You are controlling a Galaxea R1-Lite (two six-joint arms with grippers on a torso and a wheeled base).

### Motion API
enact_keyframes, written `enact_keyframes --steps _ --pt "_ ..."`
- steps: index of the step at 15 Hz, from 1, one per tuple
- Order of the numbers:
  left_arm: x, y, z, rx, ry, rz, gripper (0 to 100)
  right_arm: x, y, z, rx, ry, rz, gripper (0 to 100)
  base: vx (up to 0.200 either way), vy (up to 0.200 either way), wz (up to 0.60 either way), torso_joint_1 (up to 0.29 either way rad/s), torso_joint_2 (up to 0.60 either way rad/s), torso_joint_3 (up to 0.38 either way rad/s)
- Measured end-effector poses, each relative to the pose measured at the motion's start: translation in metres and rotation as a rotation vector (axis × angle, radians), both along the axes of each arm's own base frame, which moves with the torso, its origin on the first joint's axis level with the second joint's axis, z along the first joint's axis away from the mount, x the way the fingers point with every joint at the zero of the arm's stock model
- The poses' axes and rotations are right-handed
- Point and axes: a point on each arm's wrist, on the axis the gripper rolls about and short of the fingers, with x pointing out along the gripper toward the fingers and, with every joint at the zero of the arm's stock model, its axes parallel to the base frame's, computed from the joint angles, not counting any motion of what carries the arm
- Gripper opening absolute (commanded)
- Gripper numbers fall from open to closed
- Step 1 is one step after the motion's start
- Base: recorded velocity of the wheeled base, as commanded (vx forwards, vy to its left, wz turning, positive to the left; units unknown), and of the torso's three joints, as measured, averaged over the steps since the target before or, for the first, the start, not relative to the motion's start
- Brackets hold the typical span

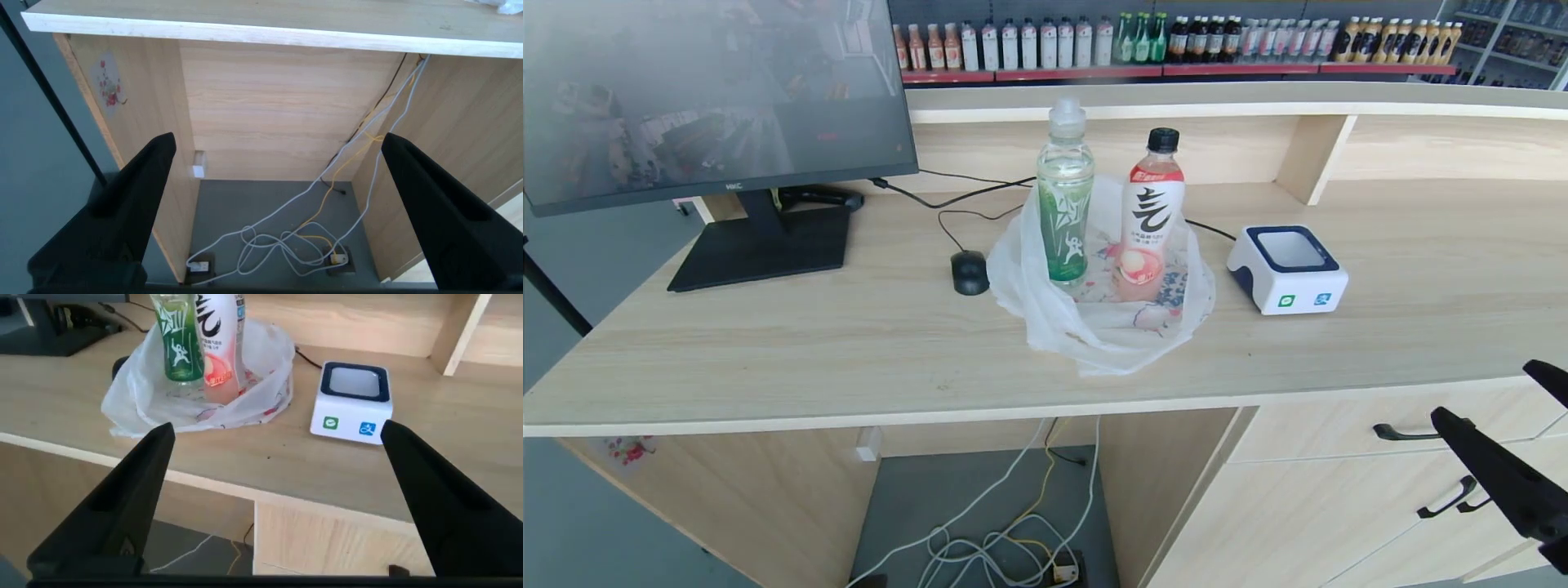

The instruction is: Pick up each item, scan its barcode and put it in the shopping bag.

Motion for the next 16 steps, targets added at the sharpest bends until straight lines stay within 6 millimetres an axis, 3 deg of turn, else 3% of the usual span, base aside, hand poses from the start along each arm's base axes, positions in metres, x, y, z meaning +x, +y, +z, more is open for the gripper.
enact_keyframes --steps 5,8,12,16 --pt "0.000 0.000 0.000 0.001 0.000 0.000 100 -0.065 -0.022 -0.056 -0.089 0.291 0.000 100 0.000 0.000 0.00 0.000 0.00 0.000" --pt "0.000 0.000 0.000 0.001 0.000 0.000 100 -0.096 -0.032 -0.089 -0.095 0.343 -0.006 100 0.000 0.000 0.00 0.000 0.00 0.000" --pt "0.000 0.000 0.000 0.001 0.000 0.000 100 -0.104 -0.034 -0.092 -0.051 0.278 -0.043 100 0.000 0.000 0.00 0.000 0.00 0.000" --pt "0.000 0.000 0.000 0.000 0.000 0.000 100 -0.105 -0.030 -0.093 -0.020 0.284 -0.254 100 0.000 0.000 0.00 0.000 0.00 0.000"
